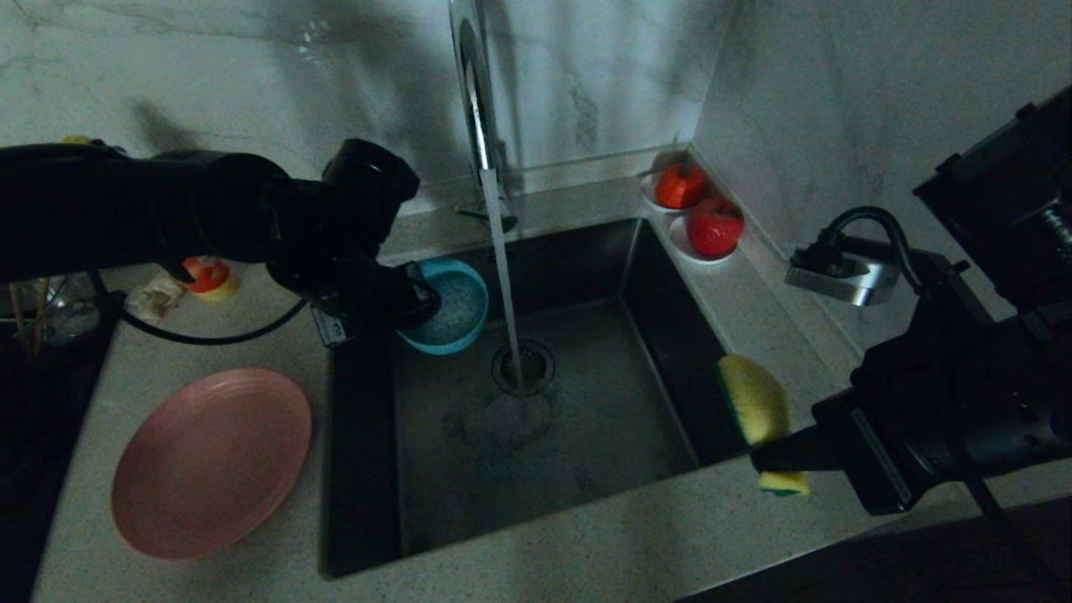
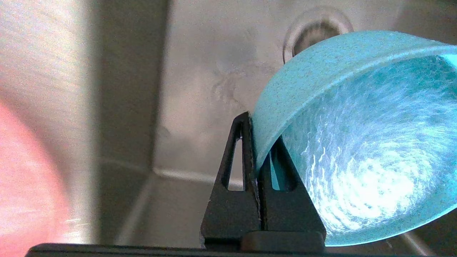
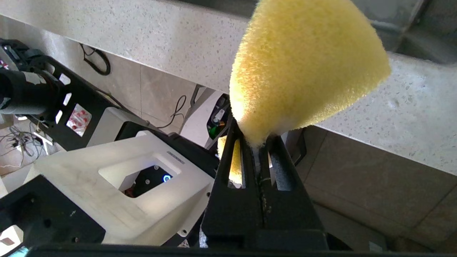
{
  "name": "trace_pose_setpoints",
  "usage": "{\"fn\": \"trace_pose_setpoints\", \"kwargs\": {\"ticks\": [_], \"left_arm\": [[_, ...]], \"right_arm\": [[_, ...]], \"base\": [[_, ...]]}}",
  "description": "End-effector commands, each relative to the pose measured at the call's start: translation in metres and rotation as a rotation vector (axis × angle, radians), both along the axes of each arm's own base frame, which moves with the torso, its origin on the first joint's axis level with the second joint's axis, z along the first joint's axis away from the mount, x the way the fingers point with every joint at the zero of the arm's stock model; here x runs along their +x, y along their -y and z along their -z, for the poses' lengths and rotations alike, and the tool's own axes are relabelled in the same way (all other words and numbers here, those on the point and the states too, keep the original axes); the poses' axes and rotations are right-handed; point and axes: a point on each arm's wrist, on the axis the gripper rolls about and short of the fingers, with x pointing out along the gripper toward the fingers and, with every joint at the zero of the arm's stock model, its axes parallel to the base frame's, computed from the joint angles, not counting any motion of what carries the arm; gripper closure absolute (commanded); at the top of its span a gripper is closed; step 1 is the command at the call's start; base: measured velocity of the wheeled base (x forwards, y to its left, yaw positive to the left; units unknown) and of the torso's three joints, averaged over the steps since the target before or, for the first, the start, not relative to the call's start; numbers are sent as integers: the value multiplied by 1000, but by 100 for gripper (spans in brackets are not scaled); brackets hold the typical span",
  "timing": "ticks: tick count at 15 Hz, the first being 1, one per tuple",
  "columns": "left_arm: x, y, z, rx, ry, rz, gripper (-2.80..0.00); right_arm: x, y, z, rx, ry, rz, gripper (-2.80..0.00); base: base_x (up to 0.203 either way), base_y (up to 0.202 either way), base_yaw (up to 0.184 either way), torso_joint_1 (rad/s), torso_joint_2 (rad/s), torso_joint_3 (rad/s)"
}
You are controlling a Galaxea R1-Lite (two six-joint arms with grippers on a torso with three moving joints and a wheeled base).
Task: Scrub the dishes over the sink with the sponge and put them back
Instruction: Wash the bowl
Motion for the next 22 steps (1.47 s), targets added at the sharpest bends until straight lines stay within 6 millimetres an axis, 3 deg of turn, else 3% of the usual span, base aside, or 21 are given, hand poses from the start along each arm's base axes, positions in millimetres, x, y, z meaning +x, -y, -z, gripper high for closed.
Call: {"fn": "trace_pose_setpoints", "kwargs": {"ticks": [1, 8, 16, 22], "left_arm": [[-21, -14, -33, 38, 99, -7, 0], [-40, -22, -82, 169, 369, 104, 0], [-32, -20, -71, 324, 617, 181, 0], [-50, -29, -101, 321, 789, 195, 0]], "right_arm": [[-1, 1, 1, -5, -6, 1, 0], [-3, 2, -1, -3, -3, 1, 0], [-2, 1, 0, -7, -3, -1, 0], [1, -1, -2, -5, 4, -3, 0]], "base": [[0, 0, 0, 0, 0, 0], [0, 0, 0, 0, 0, 0], [0, 0, 0, 0, 0, 0], [0, 0, 0, 0, 0, 0]]}}
